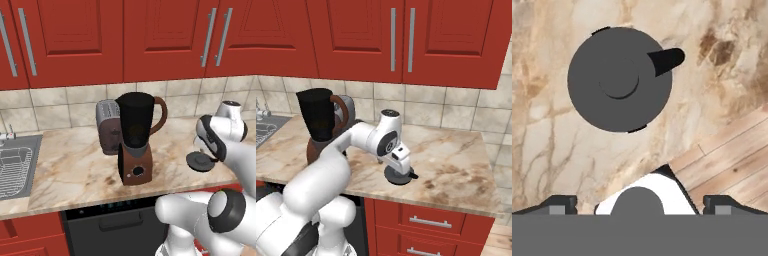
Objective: Open the blender lid, put the mango in the blender, close the lid, and start the blender.
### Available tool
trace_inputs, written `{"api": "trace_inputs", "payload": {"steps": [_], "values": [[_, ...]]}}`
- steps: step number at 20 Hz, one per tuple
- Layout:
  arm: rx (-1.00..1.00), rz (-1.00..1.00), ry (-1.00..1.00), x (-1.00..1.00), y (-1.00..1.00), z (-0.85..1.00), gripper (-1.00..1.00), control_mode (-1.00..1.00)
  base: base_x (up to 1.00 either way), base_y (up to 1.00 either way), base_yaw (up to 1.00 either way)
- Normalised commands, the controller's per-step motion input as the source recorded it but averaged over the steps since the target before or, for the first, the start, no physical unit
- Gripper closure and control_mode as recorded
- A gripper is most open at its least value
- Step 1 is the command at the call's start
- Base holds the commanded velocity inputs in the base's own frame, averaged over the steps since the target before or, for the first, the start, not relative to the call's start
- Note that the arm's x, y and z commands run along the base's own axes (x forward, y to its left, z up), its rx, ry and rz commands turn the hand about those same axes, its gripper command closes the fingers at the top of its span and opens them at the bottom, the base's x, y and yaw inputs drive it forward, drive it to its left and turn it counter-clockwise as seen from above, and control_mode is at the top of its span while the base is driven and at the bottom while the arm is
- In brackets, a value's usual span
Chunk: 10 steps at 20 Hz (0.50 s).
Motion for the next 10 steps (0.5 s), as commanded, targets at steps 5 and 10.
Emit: {"api": "trace_inputs", "payload": {"steps": [5,10], "values": [[0.0,0.23,-0.01,0.42,0.0,-0.43,-1.0,-1.0,0.0,0.0,0.0],[0.0,0.15,-0.07,0.1,0.0,-0.33,-1.0,-1.0,0.0,0.0,0.0]]}}
